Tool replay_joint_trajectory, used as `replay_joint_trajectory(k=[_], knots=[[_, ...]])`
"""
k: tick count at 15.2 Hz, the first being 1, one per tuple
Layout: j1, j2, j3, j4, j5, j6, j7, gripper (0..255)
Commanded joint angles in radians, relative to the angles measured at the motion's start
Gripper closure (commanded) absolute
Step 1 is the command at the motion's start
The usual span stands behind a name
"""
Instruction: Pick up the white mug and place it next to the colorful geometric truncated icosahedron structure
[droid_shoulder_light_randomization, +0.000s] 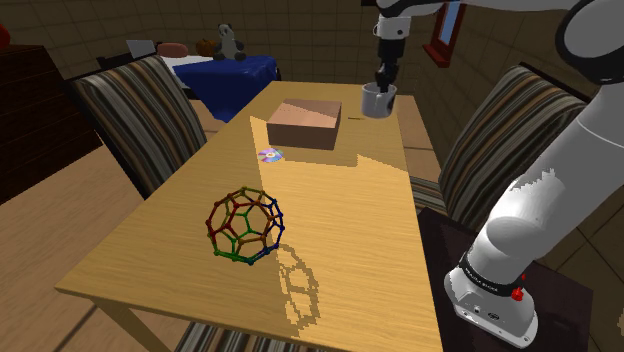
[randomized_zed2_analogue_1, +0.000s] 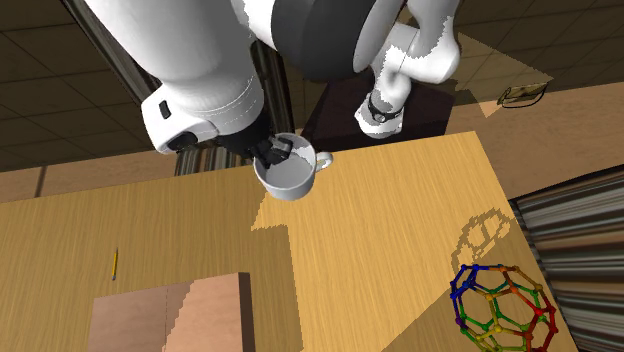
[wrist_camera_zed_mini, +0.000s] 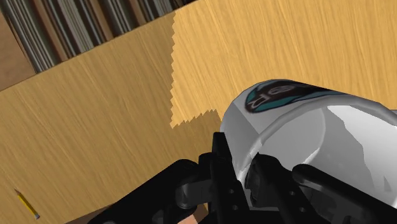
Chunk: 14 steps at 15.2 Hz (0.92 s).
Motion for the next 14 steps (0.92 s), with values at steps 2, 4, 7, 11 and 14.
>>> replay_joint_trajectory(k=[2, 4, 7, 11, 14], knots=[[0.030, 0.024, 0.038, 0.027, 0.016, -0.003, 0.066, 255], [0.050, 0.041, 0.063, 0.044, 0.025, -0.003, 0.110, 255], [0.081, 0.073, 0.099, 0.078, 0.039, -0.005, 0.174, 255], [0.121, 0.129, 0.144, 0.141, 0.055, -0.010, 0.258, 255], [0.152, 0.181, 0.174, 0.203, 0.064, -0.018, 0.318, 255]])
